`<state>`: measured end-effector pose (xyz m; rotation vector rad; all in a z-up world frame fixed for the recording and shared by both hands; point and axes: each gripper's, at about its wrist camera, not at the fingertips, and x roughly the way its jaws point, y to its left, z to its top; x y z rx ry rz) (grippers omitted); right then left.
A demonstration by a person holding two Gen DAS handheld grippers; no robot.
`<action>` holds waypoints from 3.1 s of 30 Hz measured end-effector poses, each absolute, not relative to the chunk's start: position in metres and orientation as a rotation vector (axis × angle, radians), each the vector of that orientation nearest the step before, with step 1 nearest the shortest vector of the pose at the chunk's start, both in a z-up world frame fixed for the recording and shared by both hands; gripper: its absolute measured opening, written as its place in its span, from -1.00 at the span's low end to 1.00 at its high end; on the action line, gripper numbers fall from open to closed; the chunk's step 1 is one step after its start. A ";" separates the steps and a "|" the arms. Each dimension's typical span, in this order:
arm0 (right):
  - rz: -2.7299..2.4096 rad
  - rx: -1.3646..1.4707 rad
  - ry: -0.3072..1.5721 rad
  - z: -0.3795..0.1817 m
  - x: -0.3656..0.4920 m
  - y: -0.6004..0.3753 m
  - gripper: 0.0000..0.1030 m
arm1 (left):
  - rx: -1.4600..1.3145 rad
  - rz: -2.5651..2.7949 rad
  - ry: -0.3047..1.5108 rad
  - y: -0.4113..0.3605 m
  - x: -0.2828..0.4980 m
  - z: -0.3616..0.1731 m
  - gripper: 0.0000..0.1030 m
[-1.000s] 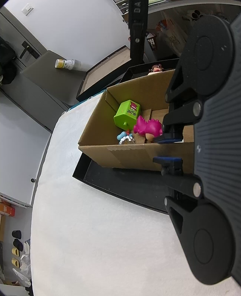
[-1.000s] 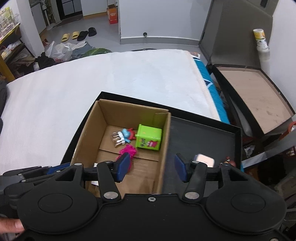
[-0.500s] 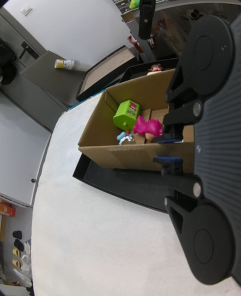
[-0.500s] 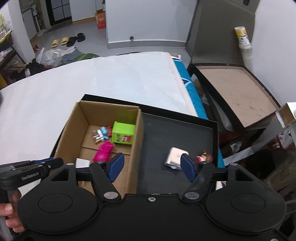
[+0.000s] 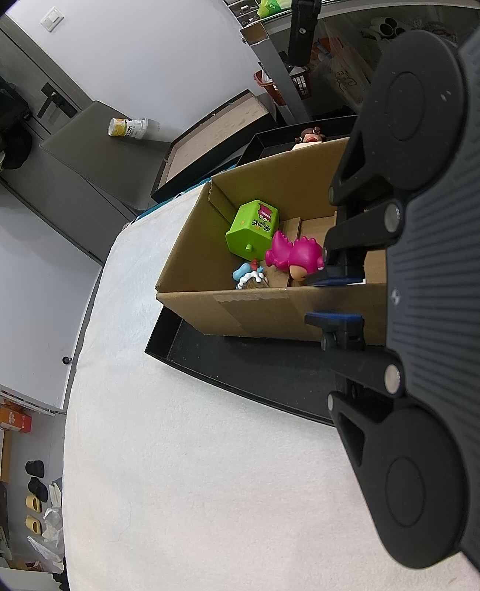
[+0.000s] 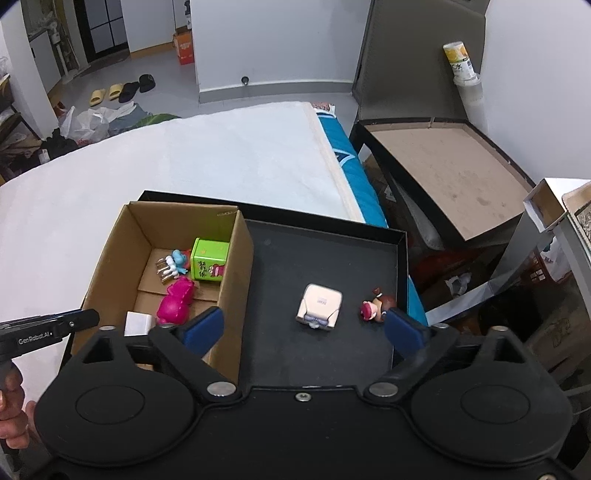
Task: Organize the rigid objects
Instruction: 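Move the right gripper over the white-and-lavender cube figure on the tray, then grasp the white-and-lavender cube figure with the right gripper, then lift the cube figure with the right gripper and carry it over the box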
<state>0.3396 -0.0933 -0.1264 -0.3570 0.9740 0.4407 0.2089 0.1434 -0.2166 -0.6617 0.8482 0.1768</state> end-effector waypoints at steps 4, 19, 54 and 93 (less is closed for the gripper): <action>0.431 -0.356 0.959 -0.129 0.343 -0.100 0.95 | -0.662 0.177 0.848 0.144 0.209 -0.216 -0.74; 0.369 -0.301 1.019 -0.174 0.373 -0.119 0.70 | -0.667 0.181 0.846 0.143 0.209 -0.216 -0.74; 0.261 -0.245 1.158 -0.241 0.393 -0.103 -0.17 | -0.652 0.186 0.847 0.143 0.211 -0.216 -0.75; 0.422 -0.319 0.984 -0.124 0.329 -0.070 -0.18 | -0.654 0.184 0.848 0.141 0.210 -0.216 -0.75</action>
